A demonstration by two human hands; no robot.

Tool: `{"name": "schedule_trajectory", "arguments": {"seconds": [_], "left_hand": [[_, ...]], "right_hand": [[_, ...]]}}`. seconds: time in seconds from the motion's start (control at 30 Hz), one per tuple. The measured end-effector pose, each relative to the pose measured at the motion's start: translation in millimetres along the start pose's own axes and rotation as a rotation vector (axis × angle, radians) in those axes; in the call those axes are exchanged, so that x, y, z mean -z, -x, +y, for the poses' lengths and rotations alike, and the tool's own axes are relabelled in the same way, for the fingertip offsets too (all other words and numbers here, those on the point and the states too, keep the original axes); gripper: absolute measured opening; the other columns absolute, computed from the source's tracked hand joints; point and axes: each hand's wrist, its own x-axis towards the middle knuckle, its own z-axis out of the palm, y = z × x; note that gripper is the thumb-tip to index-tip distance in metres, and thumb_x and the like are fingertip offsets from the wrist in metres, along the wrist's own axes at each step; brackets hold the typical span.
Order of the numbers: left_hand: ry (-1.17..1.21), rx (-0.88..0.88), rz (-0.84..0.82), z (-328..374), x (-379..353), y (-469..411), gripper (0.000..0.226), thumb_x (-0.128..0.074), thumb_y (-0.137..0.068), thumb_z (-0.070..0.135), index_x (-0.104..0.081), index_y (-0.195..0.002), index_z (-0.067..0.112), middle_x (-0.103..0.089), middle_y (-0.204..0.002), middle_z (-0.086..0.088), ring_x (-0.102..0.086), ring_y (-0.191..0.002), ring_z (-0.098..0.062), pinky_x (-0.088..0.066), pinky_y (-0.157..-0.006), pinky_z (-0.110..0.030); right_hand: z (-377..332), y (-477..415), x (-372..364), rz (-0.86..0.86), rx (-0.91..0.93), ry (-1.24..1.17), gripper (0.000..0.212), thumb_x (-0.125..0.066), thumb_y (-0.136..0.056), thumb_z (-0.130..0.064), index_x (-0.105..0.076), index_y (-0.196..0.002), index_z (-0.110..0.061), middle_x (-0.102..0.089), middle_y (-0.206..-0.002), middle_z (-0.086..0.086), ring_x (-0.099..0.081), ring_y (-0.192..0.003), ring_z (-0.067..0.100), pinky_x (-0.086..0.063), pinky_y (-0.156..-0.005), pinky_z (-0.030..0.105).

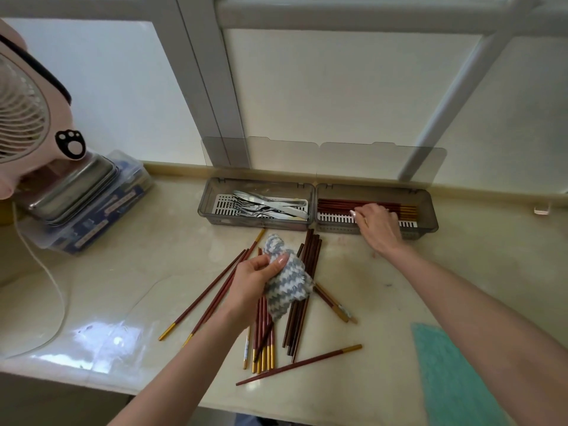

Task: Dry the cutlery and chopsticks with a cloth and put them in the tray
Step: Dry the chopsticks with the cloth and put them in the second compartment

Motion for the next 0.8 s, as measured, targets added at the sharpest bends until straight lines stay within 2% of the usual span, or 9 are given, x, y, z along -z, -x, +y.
{"name": "schedule_trajectory", "arguments": {"seconds": [0.1, 0.2, 0.33, 0.43, 0.5, 0.6, 0.67, 0.73, 0.8], "left_hand": [[0.085, 0.122, 0.004, 1, 25, 1, 0.023, -0.051, -0.091, 0.012, -0.059, -0.107, -0.003, -0.069, -0.095, -0.016, -0.069, -0.078, -0.022, -0.057, -0.060, -0.025], [0.203, 0.279, -0.019, 4, 54, 4, 0.030, -0.046, -0.087, 0.005, -0.052, -0.115, -0.005, -0.066, -0.093, -0.017, -0.063, -0.083, -0.026, -0.058, -0.068, -0.035], [0.273, 0.274, -0.018, 14, 80, 13, 0.032, -0.050, -0.074, 0.009, -0.055, -0.103, -0.003, -0.063, -0.085, -0.013, -0.057, -0.081, -0.023, -0.050, -0.072, -0.036], [0.279, 0.157, -0.023, 23, 95, 19, 0.033, -0.062, -0.068, 0.020, -0.060, -0.097, 0.004, -0.067, -0.083, -0.010, -0.063, -0.075, -0.020, -0.052, -0.070, -0.032], [0.300, 0.055, -0.037, 26, 106, 19, 0.068, -0.088, -0.047, 0.028, -0.060, -0.106, 0.009, -0.071, -0.087, -0.009, -0.069, -0.074, -0.019, -0.057, -0.066, -0.031], [0.348, -0.011, -0.032, 22, 121, 20, 0.100, -0.096, -0.021, 0.032, -0.060, -0.112, 0.012, -0.072, -0.091, -0.008, -0.071, -0.074, -0.017, -0.057, -0.060, -0.029], [0.373, -0.008, -0.036, 19, 124, 23, 0.092, -0.093, -0.038, 0.031, -0.057, -0.121, 0.010, -0.071, -0.099, -0.009, -0.070, -0.076, -0.017, -0.057, -0.061, -0.029], [0.407, 0.004, 0.000, 13, 129, 21, 0.067, -0.071, -0.071, 0.027, -0.050, -0.131, 0.006, -0.065, -0.114, -0.013, -0.069, -0.080, -0.018, -0.058, -0.065, -0.030], [0.422, 0.034, 0.035, 7, 131, 21, 0.056, -0.053, -0.083, 0.024, -0.047, -0.135, 0.006, -0.058, -0.124, -0.016, -0.068, -0.085, -0.020, -0.059, -0.070, -0.032]], "right_hand": [[-19, 16, -2, 0.289, 0.130, -0.170, 0.026, -0.046, -0.098, -0.022, -0.064, -0.113, -0.013, -0.065, -0.110, 0.004, -0.058, -0.102, 0.021, -0.038, -0.084, 0.033], [-47, 37, -9, 0.289, 0.210, -0.309, 0.020, -0.053, -0.093, -0.010, -0.065, -0.110, -0.010, -0.065, -0.104, 0.004, -0.059, -0.094, 0.017, -0.044, -0.085, 0.031], [-83, 62, -25, 0.041, 0.212, -0.408, 0.019, -0.055, -0.091, -0.009, -0.066, -0.106, -0.014, -0.062, -0.099, -0.003, -0.056, -0.080, 0.009, -0.045, -0.073, 0.023], [-113, 75, -42, -0.192, 0.173, -0.317, 0.015, -0.056, -0.090, -0.019, -0.069, -0.097, -0.021, -0.067, -0.099, -0.003, -0.061, -0.087, 0.016, -0.045, -0.072, 0.027], [-132, 83, -50, -0.309, 0.061, -0.248, 0.018, -0.055, -0.090, -0.025, -0.071, -0.098, -0.020, -0.070, -0.102, 0.001, -0.065, -0.096, 0.023, -0.051, -0.079, 0.031], [-156, 95, -61, -0.332, -0.054, -0.117, 0.033, -0.056, -0.090, -0.043, -0.068, -0.099, -0.014, -0.071, -0.099, 0.005, -0.066, -0.094, 0.026, -0.051, -0.076, 0.032], [-169, 101, -67, -0.309, -0.066, 0.001, 0.046, -0.056, -0.087, -0.053, -0.063, -0.101, -0.010, -0.069, -0.099, 0.007, -0.066, -0.094, 0.027, -0.048, -0.071, 0.031], [-181, 102, -70, -0.320, -0.059, 0.077, 0.048, -0.057, -0.087, -0.052, -0.061, -0.106, -0.008, -0.068, -0.105, 0.010, -0.065, -0.099, 0.027, -0.047, -0.072, 0.031], [-189, 98, -71, -0.361, -0.097, 0.065, 0.043, -0.060, -0.088, -0.045, -0.063, -0.108, -0.008, -0.067, -0.110, 0.010, -0.063, -0.104, 0.028, -0.047, -0.075, 0.030]]}}
